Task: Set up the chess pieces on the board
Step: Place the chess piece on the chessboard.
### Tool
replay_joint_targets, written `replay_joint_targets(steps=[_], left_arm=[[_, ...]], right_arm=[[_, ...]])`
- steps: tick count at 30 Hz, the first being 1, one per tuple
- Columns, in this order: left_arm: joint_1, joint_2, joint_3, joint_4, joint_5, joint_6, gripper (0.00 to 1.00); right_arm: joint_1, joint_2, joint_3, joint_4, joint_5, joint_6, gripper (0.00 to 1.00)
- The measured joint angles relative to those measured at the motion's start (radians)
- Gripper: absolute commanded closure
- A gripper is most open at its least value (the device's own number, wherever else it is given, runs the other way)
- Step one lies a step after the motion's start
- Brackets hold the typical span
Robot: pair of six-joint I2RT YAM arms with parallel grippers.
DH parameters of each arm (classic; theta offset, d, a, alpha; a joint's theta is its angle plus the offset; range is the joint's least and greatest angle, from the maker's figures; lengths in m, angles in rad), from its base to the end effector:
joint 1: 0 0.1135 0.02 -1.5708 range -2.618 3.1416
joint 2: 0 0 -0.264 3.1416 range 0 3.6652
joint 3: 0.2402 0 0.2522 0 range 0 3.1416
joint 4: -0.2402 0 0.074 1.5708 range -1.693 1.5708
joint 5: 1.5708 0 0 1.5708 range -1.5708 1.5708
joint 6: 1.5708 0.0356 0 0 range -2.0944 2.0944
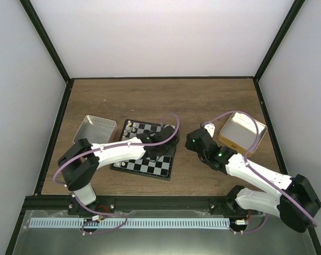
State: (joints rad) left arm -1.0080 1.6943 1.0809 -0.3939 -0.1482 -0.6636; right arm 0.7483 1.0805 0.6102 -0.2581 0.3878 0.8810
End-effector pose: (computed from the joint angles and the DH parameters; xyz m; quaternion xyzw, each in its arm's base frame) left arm 0.1889 -0.2896 0.1912 0.1439 0.9473 -0.1580 0.2387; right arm 0.1712 0.1405 0.2177 0.1380 0.8883 0.1712 0.4032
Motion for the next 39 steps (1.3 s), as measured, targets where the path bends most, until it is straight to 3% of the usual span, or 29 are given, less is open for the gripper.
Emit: replay_joint_targets(steps=[7,22,39], left_arm=[[0.000,0.058,0.088,-0.032,-0.026,0.024,0.95],[-0.089,0.022,-0.017,-0.151,0.010,0.001,0.95],[-0.134,0.060,0.025,-0.190,-0.035,-0.017,0.84]], right_arm=[[0.000,-0.047,-0.026,-0.011,0.016,0.008,0.45],[-0.001,-0.058,-0.039,-0.012,0.014,0.014,0.44],[-0.001,-0.045,-0.042,-0.012,-0.003,0.019,0.44]])
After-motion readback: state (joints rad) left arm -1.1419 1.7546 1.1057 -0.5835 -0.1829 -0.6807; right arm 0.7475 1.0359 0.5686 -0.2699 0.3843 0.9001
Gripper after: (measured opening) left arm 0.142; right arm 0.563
